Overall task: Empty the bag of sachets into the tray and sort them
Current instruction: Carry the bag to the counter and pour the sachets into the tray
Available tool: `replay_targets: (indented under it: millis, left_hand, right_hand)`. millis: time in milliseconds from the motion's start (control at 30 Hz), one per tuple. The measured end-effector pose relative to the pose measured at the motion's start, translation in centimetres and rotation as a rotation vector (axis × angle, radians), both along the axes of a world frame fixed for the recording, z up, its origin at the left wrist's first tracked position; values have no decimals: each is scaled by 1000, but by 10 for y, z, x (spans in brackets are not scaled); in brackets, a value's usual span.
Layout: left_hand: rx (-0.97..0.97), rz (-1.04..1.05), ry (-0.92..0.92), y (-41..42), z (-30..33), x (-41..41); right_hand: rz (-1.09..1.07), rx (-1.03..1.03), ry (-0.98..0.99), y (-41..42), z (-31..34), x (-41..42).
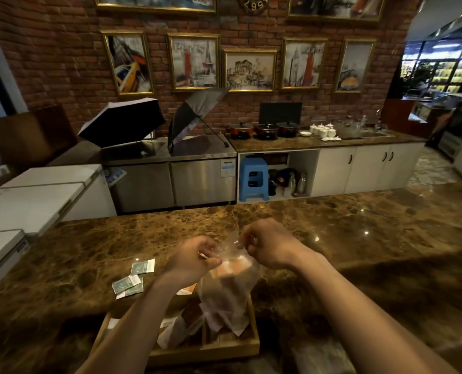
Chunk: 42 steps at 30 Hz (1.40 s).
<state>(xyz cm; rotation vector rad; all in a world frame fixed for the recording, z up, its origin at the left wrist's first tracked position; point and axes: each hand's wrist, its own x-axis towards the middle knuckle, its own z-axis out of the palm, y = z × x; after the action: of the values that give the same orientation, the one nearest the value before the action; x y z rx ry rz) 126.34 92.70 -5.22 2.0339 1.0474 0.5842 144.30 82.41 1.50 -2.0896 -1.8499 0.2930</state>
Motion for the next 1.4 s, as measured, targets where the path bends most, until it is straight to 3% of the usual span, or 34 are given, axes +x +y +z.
replay_targets:
  millis: [233,533,767,933,1200,1400]
  left_hand:
    - [20,22,-61,-5,16,4]
    - [-212,-7,-1,-10,5,-12]
    - [-440,126,-378,-14,4,-20]
    - [-445,185,-467,-12,19,-10]
    - [-457,209,-649,-18,34,33]
    - [-345,185,-560,-25,31,83]
  right_hand:
    - [-5,75,15,0,12,13]
    - [-114,172,145,2,5,31]
    - [-289,250,628,-11,-18,45]
    - [-341,291,902,-22,-28,52]
    - [-474,480,965,-34,-31,81]
    - [-579,559,736,-52,-39,114]
